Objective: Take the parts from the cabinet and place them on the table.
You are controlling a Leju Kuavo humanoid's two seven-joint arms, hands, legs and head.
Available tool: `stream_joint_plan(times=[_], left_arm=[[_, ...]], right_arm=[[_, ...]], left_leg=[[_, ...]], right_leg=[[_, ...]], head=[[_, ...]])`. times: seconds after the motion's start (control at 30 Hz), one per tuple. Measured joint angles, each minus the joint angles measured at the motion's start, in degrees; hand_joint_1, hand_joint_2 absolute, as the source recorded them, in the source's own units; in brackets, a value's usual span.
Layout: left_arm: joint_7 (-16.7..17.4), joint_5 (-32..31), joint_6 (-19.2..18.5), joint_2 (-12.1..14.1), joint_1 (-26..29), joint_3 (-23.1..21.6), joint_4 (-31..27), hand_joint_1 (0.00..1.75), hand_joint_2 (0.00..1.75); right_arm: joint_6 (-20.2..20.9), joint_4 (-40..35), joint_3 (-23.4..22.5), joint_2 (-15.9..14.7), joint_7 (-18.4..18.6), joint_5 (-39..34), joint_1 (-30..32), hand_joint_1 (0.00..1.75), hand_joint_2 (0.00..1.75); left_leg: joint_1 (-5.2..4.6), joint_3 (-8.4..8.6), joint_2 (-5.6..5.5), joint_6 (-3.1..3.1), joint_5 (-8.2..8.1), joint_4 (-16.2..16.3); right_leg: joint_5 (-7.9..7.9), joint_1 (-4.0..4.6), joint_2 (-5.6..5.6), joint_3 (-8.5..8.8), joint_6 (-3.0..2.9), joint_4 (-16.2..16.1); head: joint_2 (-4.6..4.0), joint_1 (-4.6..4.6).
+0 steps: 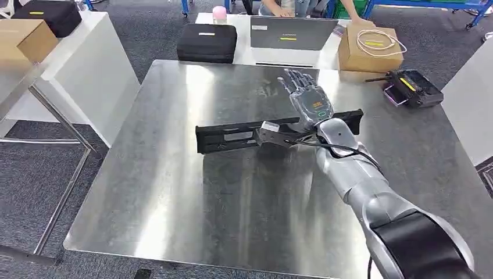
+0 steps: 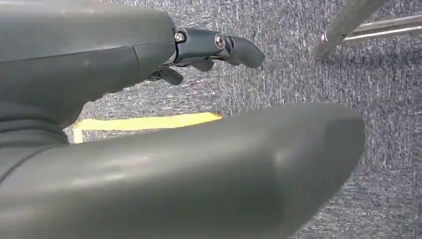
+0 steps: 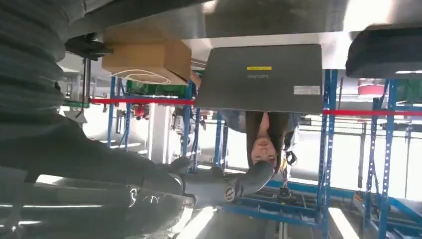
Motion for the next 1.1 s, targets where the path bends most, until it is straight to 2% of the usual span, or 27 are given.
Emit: stream_joint_plan(times=[0.07,0.1,0.13,0.17,0.2,0.27,0.3,0.33,0.37,0.43,0.47,0.5,0.53,0.6,0.63,0.67,0.7,0.73,0.77,0.8,0.83,0.87,0.9,0.93,0.97,1.0,1.1], left_arm=[[-0.02,0.0,-0.07,-0.02,-0.03,0.0,0.0,0.0,0.0],[-0.02,0.0,-0.09,-0.02,0.07,0.0,0.0,0.0,0.0],[-0.02,0.02,-0.09,0.09,0.08,0.02,0.0,0.0,0.0],[-0.02,0.02,-0.09,0.09,0.07,0.02,0.0,0.0,0.0],[-0.02,0.0,-0.09,0.07,0.07,0.02,0.0,0.0,0.0],[-0.02,0.0,-0.09,0.07,0.07,0.02,0.0,0.0,0.0],[-0.02,0.0,-0.07,0.04,0.07,0.02,0.0,0.0,0.0],[-0.02,0.0,-0.02,0.07,0.07,0.02,0.0,0.0,0.0],[0.0,0.02,0.02,0.07,0.06,0.02,0.0,0.0,0.0],[0.0,0.0,0.04,0.07,0.03,0.02,0.0,0.0,0.0],[0.0,0.0,0.07,0.11,-0.05,0.02,-0.02,0.0,0.0],[0.0,0.0,0.09,0.11,-0.09,0.02,-0.02,0.0,0.0],[0.0,0.0,0.09,0.09,-0.1,0.02,-0.02,0.0,0.0],[0.04,0.0,0.09,0.09,-0.08,0.02,-0.02,0.0,0.0],[0.04,0.02,0.09,0.0,-0.08,0.02,0.0,0.0,0.0],[0.04,0.0,0.09,-0.07,-0.17,0.02,-0.02,0.0,0.0],[0.07,0.02,0.09,-0.02,-0.21,0.02,-0.04,0.0,0.0],[0.11,0.0,0.11,-0.02,-0.19,0.04,-0.04,0.0,0.0],[0.13,0.02,0.09,-0.02,-0.19,0.04,-0.04,0.0,0.0],[0.13,0.02,0.09,-0.02,-0.19,0.04,-0.04,0.0,0.0],[0.13,0.02,0.09,-0.02,-0.17,0.04,-0.04,0.0,0.0],[0.15,0.02,0.07,-0.04,-0.17,0.04,-0.04,0.0,0.0],[0.15,0.02,0.07,-0.13,-0.16,0.04,-0.02,0.0,0.0],[0.15,0.02,0.04,-0.15,-0.16,0.04,-0.04,0.0,0.0],[0.15,0.02,0.02,-0.17,-0.16,0.04,-0.04,0.0,0.0],[0.15,0.02,0.02,-0.17,-0.19,0.04,-0.04,0.0,0.0],[0.22,0.02,0.02,-0.2,-0.09,0.13,-0.02,0.0,0.0]], right_arm=[[0.0,0.02,0.0,-0.04,0.02,0.04,0.07,0.0,1.75],[0.0,0.02,-0.02,-0.09,0.02,0.04,0.05,0.0,1.75],[0.0,0.02,0.0,-0.07,0.04,0.04,-0.07,0.0,1.75],[0.0,0.02,-0.02,-0.04,0.09,0.04,-0.19,0.0,1.75],[0.0,0.02,-0.02,0.09,0.09,0.07,-0.24,0.0,1.75],[0.0,0.02,-0.02,0.04,0.15,0.07,-0.19,0.0,1.75],[0.0,0.04,-0.02,0.0,0.15,0.07,-0.17,0.0,1.75],[0.0,0.09,-0.02,-0.02,0.17,0.07,-0.1,0.0,1.75],[0.0,0.11,-0.02,-0.04,0.17,0.05,-0.05,0.0,1.75],[0.0,0.11,-0.02,-0.11,0.17,0.04,-0.07,0.0,1.75],[0.0,0.11,-0.04,-0.11,0.17,0.02,-0.13,0.0,1.75],[0.0,0.11,-0.04,-0.2,0.22,0.0,-0.25,0.0,1.75],[0.0,0.11,-0.04,-0.22,0.22,-0.04,-0.26,0.0,1.75],[0.0,0.11,-0.04,-0.2,0.22,-0.02,-0.13,0.0,1.75],[0.0,0.13,-0.04,-0.37,0.22,-0.04,-0.14,0.0,1.75],[0.0,0.15,-0.04,-0.5,0.22,-0.07,-0.22,0.0,1.75],[0.0,0.15,-0.04,-0.55,0.22,-0.07,-0.31,0.0,1.75],[0.02,0.15,-0.04,-0.59,0.22,-0.07,-0.17,0.0,1.75],[0.11,0.15,-0.04,-0.61,0.22,-0.09,0.03,0.0,1.75],[0.17,0.15,-0.04,-0.66,0.22,-0.11,0.18,0.0,1.75],[0.15,0.17,-0.04,-0.72,0.22,-0.11,0.33,0.0,1.75],[0.15,0.17,-0.04,-0.72,0.22,-0.11,0.37,0.0,1.75],[0.15,0.17,-0.04,-0.72,0.22,-0.13,0.3,0.0,1.75],[0.15,0.15,-0.07,-0.72,0.22,-0.13,0.16,0.0,1.75],[0.15,0.15,-0.09,-0.72,0.22,-0.13,-0.01,0.0,1.75],[0.13,0.11,-0.09,-0.57,0.19,-0.13,-0.21,0.0,1.75],[1.8,0.11,-0.26,-0.52,-0.04,-0.79,-0.24,0.0,1.75]], left_leg=[[0.04,-0.34,-0.21,-0.5,0.35,0.24],[0.18,-0.54,-0.29,-0.87,0.55,0.29],[0.6,-0.97,-0.3,-1.17,0.18,0.7],[0.67,-1.69,-0.09,-1.61,-2.0,1.94],[0.81,-2.62,0.07,-2.01,-5.47,5.22],[1.01,-5.09,0.26,-2.55,-11.03,14.17],[1.04,-5.6,0.27,-2.65,-11.76,17.13],[1.05,-4.79,0.27,-2.55,-10.8,17.53],[1.06,-2.9,0.27,-2.39,-9.02,15.51],[0.99,3.4,0.25,-1.71,-5.65,6.88],[0.85,6.27,0.22,-1.16,-6.32,2.19],[0.42,7.87,0.16,-0.98,-7.15,-0.36],[0.2,7.65,0.14,-0.92,-7.1,-0.19],[-0.19,7.37,0.1,-0.14,-6.46,-0.41],[0.56,7.35,0.31,0.59,-5.23,-1.62],[0.33,6.73,0.52,0.74,-4.62,-1.63],[0.37,5.9,0.62,1.56,-4.02,-1.52],[0.32,5.24,0.62,1.48,-3.51,-1.5],[0.24,4.44,0.61,1.49,-2.92,-1.44],[0.2,3.76,0.61,1.47,-2.44,-1.37],[0.2,3.07,0.61,1.43,-1.91,-1.35],[0.2,2.37,0.58,1.31,-1.38,-1.3],[0.21,1.78,0.55,1.1,-0.94,-1.2],[0.21,1.27,0.53,0.86,-0.6,-0.98],[0.17,0.87,0.53,0.54,-0.34,-0.66],[-0.2,0.18,0.46,0.19,-0.02,-0.28],[0.01,-0.18,0.44,-0.74,1.33,-0.36]], right_leg=[[-0.2,-0.03,-0.08,-0.53,-0.31,-0.09],[0.05,-0.22,-0.17,-0.67,-0.82,-0.14],[0.57,-1.03,-0.26,-1.04,-1.72,-0.47],[0.97,-0.78,-0.37,-1.48,-2.24,-0.43],[1.4,-0.75,-0.4,-2.0,-2.9,-0.42],[2.1,-0.49,-0.53,-3.02,-3.36,-0.34],[2.47,-0.39,-0.54,-3.54,-3.4,-0.33],[2.92,-0.28,-0.55,-4.09,-3.33,-0.3],[3.24,-0.24,-0.55,-4.52,-3.23,-0.28],[3.84,-0.13,-0.53,-5.01,-2.83,-0.25],[4.09,-0.11,-0.56,-5.09,-2.7,-0.25],[4.55,0.14,-0.67,-5.3,-2.04,-0.24],[4.89,0.0,-0.77,-5.38,-1.53,-0.35],[5.72,-0.21,-0.81,-5.38,-0.73,-0.72],[5.45,0.26,-0.8,-5.86,-0.39,-0.48],[3.67,0.21,-0.76,-6.93,-0.77,0.86],[0.61,0.22,-0.73,-8.26,-1.54,4.2],[-2.1,0.18,-0.74,-9.5,-1.92,8.64],[-4.53,0.14,-0.74,-11.0,-1.99,13.95],[-5.37,0.14,-0.74,-11.72,-1.66,17.32],[-5.1,0.13,-0.74,-11.4,-1.1,18.54],[-3.64,0.14,-0.74,-9.53,-0.39,16.75],[-1.88,0.14,-0.75,-6.51,0.16,12.65],[-0.5,0.11,-0.75,-2.78,0.4,7.11],[-0.81,0.06,-0.75,0.47,0.1,2.03],[-1.76,0.48,-0.62,2.82,-0.46,-1.42],[-1.11,0.76,-0.64,1.48,-1.5,-0.86]], head=[[0.0,0.04],[0.0,0.0],[-0.02,0.02],[-0.02,-0.02],[-0.02,-0.23],[0.0,-0.37],[0.0,-0.44],[-0.02,-0.46],[-0.02,-0.41],[0.0,-0.43],[0.0,-0.43],[0.0,-0.26],[0.0,-0.46],[0.0,-0.41],[-0.02,-0.35],[0.0,-0.39],[0.0,0.0],[0.0,0.09],[0.0,-0.02],[-0.02,0.11],[-0.02,0.13],[0.0,0.16],[0.0,0.18],[-0.02,0.13],[0.0,0.18],[0.0,0.18],[-0.02,-0.11]])
